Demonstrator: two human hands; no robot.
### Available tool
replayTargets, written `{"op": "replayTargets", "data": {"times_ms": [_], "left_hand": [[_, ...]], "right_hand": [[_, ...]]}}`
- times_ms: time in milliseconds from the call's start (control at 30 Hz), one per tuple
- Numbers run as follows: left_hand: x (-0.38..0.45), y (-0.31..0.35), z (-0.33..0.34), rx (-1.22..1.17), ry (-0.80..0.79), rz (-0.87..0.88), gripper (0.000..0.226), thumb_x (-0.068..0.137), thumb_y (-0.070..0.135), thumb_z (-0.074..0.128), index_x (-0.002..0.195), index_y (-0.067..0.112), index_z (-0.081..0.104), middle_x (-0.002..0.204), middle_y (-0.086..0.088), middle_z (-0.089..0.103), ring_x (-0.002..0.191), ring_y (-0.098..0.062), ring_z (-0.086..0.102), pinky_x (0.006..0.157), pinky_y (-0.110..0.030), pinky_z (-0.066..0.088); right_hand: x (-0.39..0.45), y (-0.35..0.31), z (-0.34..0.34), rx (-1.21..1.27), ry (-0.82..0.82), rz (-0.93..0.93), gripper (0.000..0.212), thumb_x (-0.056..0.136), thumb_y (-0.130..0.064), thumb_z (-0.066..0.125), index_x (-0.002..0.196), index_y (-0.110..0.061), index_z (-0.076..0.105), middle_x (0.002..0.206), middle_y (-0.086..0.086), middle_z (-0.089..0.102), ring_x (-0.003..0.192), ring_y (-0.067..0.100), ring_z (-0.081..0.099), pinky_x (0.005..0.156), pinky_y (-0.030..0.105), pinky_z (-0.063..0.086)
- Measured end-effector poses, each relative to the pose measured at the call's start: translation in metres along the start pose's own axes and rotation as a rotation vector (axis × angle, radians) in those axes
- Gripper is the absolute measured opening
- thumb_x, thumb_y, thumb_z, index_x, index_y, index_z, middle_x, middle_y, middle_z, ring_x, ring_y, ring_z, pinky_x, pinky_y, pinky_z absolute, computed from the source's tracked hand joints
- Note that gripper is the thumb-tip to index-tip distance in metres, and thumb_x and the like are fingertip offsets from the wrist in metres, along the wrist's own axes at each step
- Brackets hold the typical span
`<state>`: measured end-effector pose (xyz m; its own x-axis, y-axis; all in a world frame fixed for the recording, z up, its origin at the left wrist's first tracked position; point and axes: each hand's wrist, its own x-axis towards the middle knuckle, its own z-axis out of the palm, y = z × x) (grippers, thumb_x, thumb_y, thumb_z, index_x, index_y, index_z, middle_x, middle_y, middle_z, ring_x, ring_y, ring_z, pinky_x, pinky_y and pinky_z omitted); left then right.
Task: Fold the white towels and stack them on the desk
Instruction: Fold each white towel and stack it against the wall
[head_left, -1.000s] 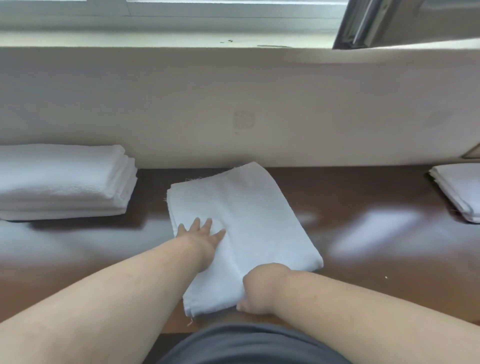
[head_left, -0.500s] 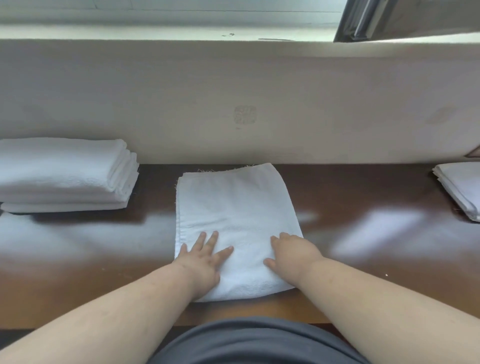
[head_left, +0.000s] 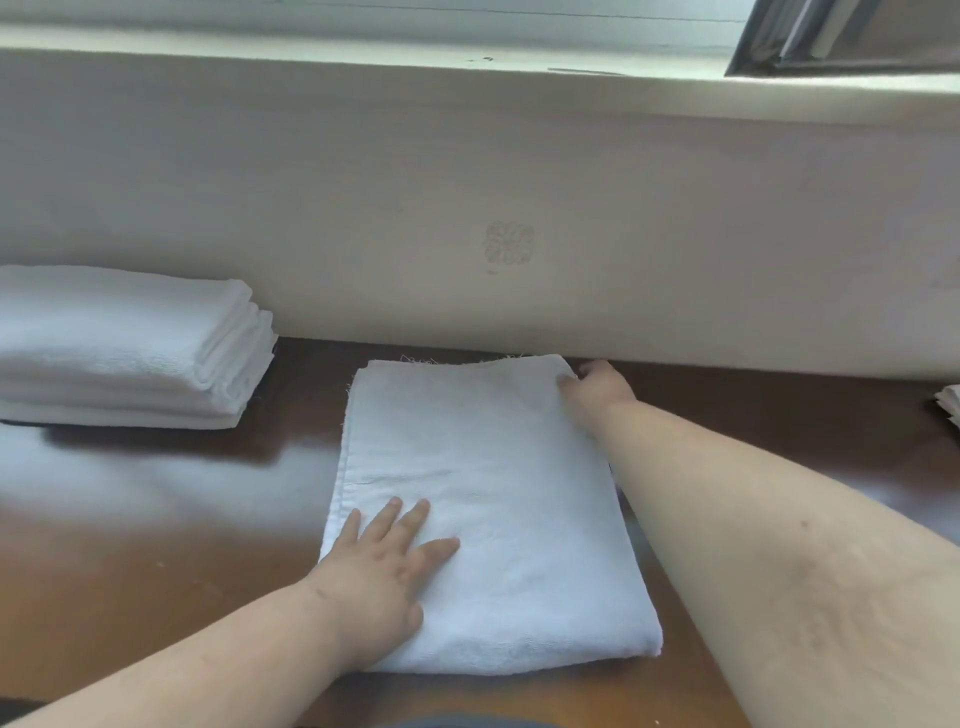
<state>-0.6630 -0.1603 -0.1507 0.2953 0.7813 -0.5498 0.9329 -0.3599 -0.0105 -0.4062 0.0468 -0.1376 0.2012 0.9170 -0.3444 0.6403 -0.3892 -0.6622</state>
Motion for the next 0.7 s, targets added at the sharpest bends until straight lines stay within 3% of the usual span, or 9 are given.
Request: {"op": "replayTargets", "data": {"times_ms": [67, 167, 267, 300, 367, 433, 467, 567, 700], "left_hand": [[-0.001, -0.003, -0.003, -0.025, 0.036, 0.003, 0.071, 0.087, 0.037, 0.034, 0.149, 0.046, 0.000, 0.161, 0.002, -0.017, 0.147, -0.024, -0.017, 0.118, -0.049, -0.008], [-0.002, -0.003, -0.007, -0.084, 0.064, -0.012, 0.069, 0.083, 0.037, 0.037, 0.146, 0.048, 0.010, 0.160, 0.005, -0.007, 0.147, -0.021, -0.012, 0.118, -0.045, -0.007], [0.003, -0.005, -0.014, -0.101, 0.166, -0.001, 0.059, 0.083, 0.038, 0.036, 0.140, 0.046, 0.024, 0.156, 0.002, 0.011, 0.144, -0.020, 0.004, 0.119, -0.042, -0.002], [0.007, -0.006, -0.017, -0.098, 0.229, 0.002, 0.055, 0.086, 0.038, 0.036, 0.139, 0.043, 0.028, 0.153, 0.003, 0.018, 0.141, -0.020, 0.011, 0.119, -0.040, 0.001], [0.024, -0.008, -0.024, -0.128, 0.349, 0.001, 0.051, 0.094, 0.037, 0.035, 0.145, 0.037, 0.028, 0.154, 0.001, 0.023, 0.141, -0.019, 0.017, 0.119, -0.038, 0.006], [0.046, -0.007, -0.030, -0.177, 0.383, -0.046, 0.055, 0.099, 0.040, 0.030, 0.152, 0.036, 0.015, 0.160, -0.002, 0.012, 0.147, -0.020, 0.008, 0.120, -0.041, 0.003], [0.058, -0.008, -0.032, -0.202, 0.361, -0.093, 0.057, 0.100, 0.044, 0.027, 0.153, 0.037, 0.008, 0.162, -0.002, 0.002, 0.149, -0.022, 0.000, 0.120, -0.044, 0.000], [0.081, -0.026, -0.028, -0.215, 0.228, -0.237, 0.066, 0.095, 0.063, 0.019, 0.152, 0.041, -0.007, 0.161, -0.001, -0.018, 0.147, -0.025, -0.018, 0.118, -0.049, -0.006], [0.098, -0.051, -0.029, -0.191, 0.298, -0.454, 0.074, 0.091, 0.068, 0.013, 0.154, 0.034, -0.004, 0.162, -0.006, -0.010, 0.148, -0.032, -0.009, 0.117, -0.054, -0.005]], "right_hand": [[0.005, 0.003, 0.005, 0.034, 0.065, -0.033, 0.035, 0.092, -0.027, 0.056, 0.123, -0.011, 0.057, 0.122, 0.012, 0.064, 0.107, 0.030, 0.061, 0.078, 0.025, 0.039], [0.004, 0.013, 0.009, 0.146, 0.169, -0.050, 0.025, 0.093, -0.021, 0.055, 0.116, -0.014, 0.052, 0.115, 0.013, 0.062, 0.100, 0.031, 0.060, 0.076, 0.028, 0.038], [-0.003, 0.019, 0.013, -0.083, 0.188, -0.003, 0.035, 0.093, -0.027, 0.057, 0.124, -0.016, 0.044, 0.128, 0.012, 0.051, 0.109, 0.033, 0.052, 0.084, 0.037, 0.041], [-0.009, 0.016, 0.016, -0.184, 0.255, -0.067, 0.041, 0.093, -0.029, 0.057, 0.129, -0.017, 0.044, 0.133, 0.012, 0.046, 0.118, 0.034, 0.046, 0.091, 0.040, 0.040], [-0.027, 0.003, 0.030, -0.254, 0.334, -0.393, 0.046, 0.094, -0.027, 0.054, 0.138, -0.016, 0.044, 0.140, 0.010, 0.044, 0.128, 0.032, 0.039, 0.102, 0.042, 0.034], [-0.044, -0.003, 0.050, -0.308, 0.159, -0.686, 0.047, 0.097, -0.021, 0.047, 0.143, -0.015, 0.042, 0.148, 0.008, 0.042, 0.138, 0.028, 0.033, 0.112, 0.038, 0.024], [-0.049, 0.001, 0.059, -0.389, 0.050, -0.725, 0.049, 0.099, -0.024, 0.043, 0.148, -0.017, 0.037, 0.154, 0.006, 0.036, 0.144, 0.026, 0.025, 0.117, 0.037, 0.018], [-0.038, 0.034, 0.052, -0.694, -0.104, -0.540, 0.068, 0.098, -0.056, 0.026, 0.156, -0.024, 0.010, 0.165, 0.000, 0.002, 0.151, 0.018, -0.005, 0.121, 0.043, -0.001], [-0.015, 0.040, 0.031, -0.759, 0.000, -0.335, 0.080, 0.092, -0.070, 0.015, 0.157, -0.022, 0.007, 0.165, 0.002, -0.005, 0.150, 0.019, -0.010, 0.119, 0.050, -0.004]]}}
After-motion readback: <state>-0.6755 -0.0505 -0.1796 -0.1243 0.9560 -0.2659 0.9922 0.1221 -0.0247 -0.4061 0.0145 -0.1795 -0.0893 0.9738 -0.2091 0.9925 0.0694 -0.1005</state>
